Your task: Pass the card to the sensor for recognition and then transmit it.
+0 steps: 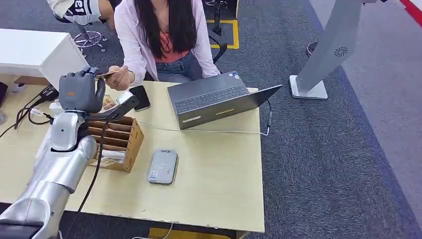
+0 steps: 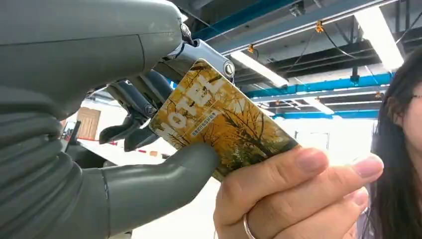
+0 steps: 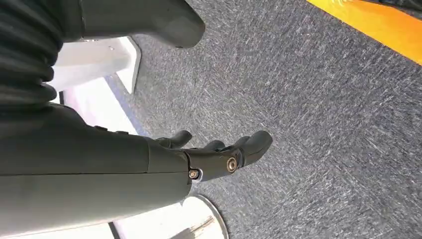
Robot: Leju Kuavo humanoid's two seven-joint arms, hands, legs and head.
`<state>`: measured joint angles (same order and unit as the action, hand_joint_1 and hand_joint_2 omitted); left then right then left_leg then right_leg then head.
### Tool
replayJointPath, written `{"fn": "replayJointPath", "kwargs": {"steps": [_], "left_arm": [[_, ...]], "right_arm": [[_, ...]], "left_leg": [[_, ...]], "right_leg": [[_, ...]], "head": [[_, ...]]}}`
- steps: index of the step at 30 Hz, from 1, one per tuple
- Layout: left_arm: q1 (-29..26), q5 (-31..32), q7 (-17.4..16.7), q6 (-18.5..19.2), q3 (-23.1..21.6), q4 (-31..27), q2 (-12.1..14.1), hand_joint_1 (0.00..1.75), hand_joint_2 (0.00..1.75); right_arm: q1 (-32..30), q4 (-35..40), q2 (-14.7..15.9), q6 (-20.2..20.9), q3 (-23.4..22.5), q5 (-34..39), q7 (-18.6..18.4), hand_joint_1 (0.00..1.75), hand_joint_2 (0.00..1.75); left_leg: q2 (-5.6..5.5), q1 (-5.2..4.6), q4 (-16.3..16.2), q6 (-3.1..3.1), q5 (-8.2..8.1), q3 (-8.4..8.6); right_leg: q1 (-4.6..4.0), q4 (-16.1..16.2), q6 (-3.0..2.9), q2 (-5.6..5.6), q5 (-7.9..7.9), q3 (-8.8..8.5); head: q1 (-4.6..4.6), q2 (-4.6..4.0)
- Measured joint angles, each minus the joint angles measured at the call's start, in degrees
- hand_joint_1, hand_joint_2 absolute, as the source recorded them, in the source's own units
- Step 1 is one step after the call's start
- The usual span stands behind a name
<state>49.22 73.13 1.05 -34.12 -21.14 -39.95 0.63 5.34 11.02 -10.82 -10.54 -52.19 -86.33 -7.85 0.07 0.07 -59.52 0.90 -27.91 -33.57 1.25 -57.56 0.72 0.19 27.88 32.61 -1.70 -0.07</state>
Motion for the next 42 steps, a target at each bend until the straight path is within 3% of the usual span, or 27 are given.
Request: {"fn": "replayJointPath", "kwargs": {"steps": [18,24,28,35,38,42], "left_arm": [[-0.09,0.11,-0.98,-0.57,1.01,0.74,-0.33,0.0,1.75],[-1.65,-0.74,1.25,-2.51,1.4,-0.29,-0.37,0.0,1.75],[-5.8,-1.31,2.45,-2.71,1.4,-4.71,-0.52,0.0,1.75],[-16.56,-1.73,2.38,0.61,0.63,-19.49,-0.79,0.0,1.75],[-22.45,-2.43,2.36,3.24,-1.1,-26.28,0.09,0.0,1.75],[-30.07,-2.45,1.94,3.71,-3.95,-32.38,1.81,0.0,1.75]], "right_arm": [[0.04,0.0,-0.09,0.0,-0.02,0.04,0.0,0.0,1.75],[0.04,0.0,-0.09,-0.02,-0.02,0.55,-0.09,0.0,1.75],[0.02,0.0,-0.09,-0.09,-0.09,1.07,-0.31,0.0,1.75],[-0.01,0.0,-0.09,-1.03,-1.36,3.06,-0.37,0.0,1.75],[-0.02,0.02,-0.09,-1.42,-2.25,4.5,-0.46,0.0,1.75],[-0.19,0.02,-0.09,-1.86,-3.21,5.38,-0.48,0.0,1.75]], "left_leg": [[-0.01,0.0,0.0,0.0,0.03,0.0],[-0.01,-0.01,0.0,0.0,0.02,0.0],[-0.01,-0.01,0.0,0.0,0.02,0.0],[0.01,-0.01,0.01,0.01,-0.01,0.0],[0.01,-0.03,0.03,0.02,-0.04,-0.01],[0.03,-0.02,0.04,0.0,-0.06,-0.03]], "right_leg": [[0.0,0.0,0.0,-0.04,-0.01,-0.02],[0.0,0.0,0.0,-0.04,0.0,-0.01],[0.0,0.0,0.0,-0.04,0.0,-0.01],[0.01,0.02,0.01,-0.01,0.01,-0.01],[0.02,0.02,0.02,0.0,0.03,-0.01],[-0.01,0.04,0.01,-0.01,0.07,0.03]], "head": [[0.0,0.0],[0.0,0.0],[0.0,0.0],[-0.02,0.0],[0.0,0.0],[-0.02,0.0]]}}
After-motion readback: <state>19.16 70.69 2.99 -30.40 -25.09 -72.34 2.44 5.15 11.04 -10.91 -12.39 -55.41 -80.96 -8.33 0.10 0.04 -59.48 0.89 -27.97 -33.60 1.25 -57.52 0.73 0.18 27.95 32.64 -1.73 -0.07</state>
